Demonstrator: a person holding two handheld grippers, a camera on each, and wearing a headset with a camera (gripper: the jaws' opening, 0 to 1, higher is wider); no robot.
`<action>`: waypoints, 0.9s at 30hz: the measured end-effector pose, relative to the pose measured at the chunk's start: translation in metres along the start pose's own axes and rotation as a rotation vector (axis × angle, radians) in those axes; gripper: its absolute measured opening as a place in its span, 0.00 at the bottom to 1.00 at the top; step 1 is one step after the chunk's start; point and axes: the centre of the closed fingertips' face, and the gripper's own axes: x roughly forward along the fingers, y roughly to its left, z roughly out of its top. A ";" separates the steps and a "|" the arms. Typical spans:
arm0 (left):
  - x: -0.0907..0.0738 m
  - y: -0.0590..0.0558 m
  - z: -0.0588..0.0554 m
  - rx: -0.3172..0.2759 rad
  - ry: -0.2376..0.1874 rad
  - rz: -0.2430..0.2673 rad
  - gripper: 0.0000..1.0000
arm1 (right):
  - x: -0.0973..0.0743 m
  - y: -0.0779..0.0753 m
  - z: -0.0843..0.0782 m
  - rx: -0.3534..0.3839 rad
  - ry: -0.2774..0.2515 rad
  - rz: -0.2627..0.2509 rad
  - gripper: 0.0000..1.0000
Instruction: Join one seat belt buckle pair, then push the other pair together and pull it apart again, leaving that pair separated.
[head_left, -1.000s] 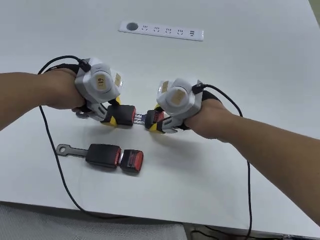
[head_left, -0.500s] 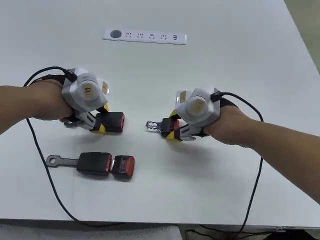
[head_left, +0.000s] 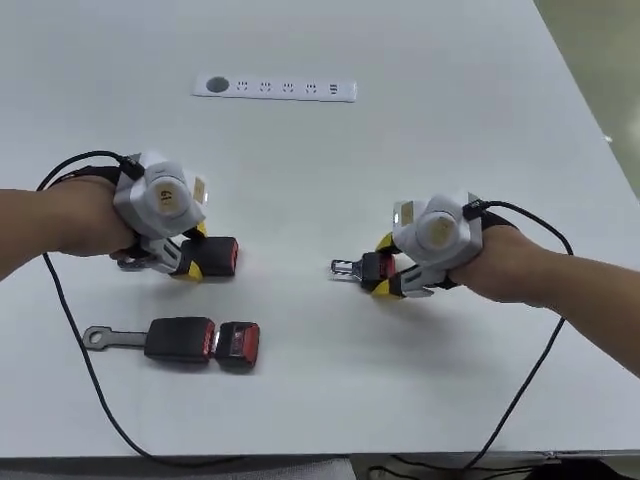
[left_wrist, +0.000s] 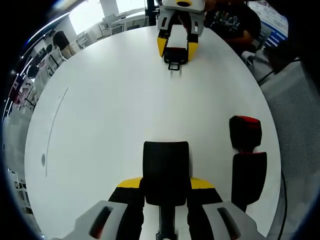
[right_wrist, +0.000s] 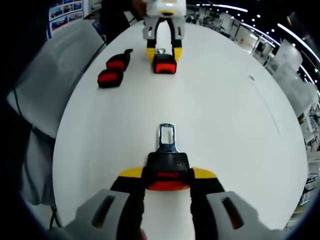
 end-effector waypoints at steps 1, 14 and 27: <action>0.000 0.000 0.000 0.001 0.000 0.000 0.33 | -0.001 0.000 -0.002 0.000 0.004 0.001 0.35; -0.001 -0.001 0.001 0.008 0.003 0.007 0.33 | -0.006 0.000 -0.013 0.034 0.045 0.019 0.37; -0.014 -0.006 -0.004 -0.055 -0.036 0.050 0.42 | -0.017 -0.006 -0.009 0.143 0.001 -0.087 0.57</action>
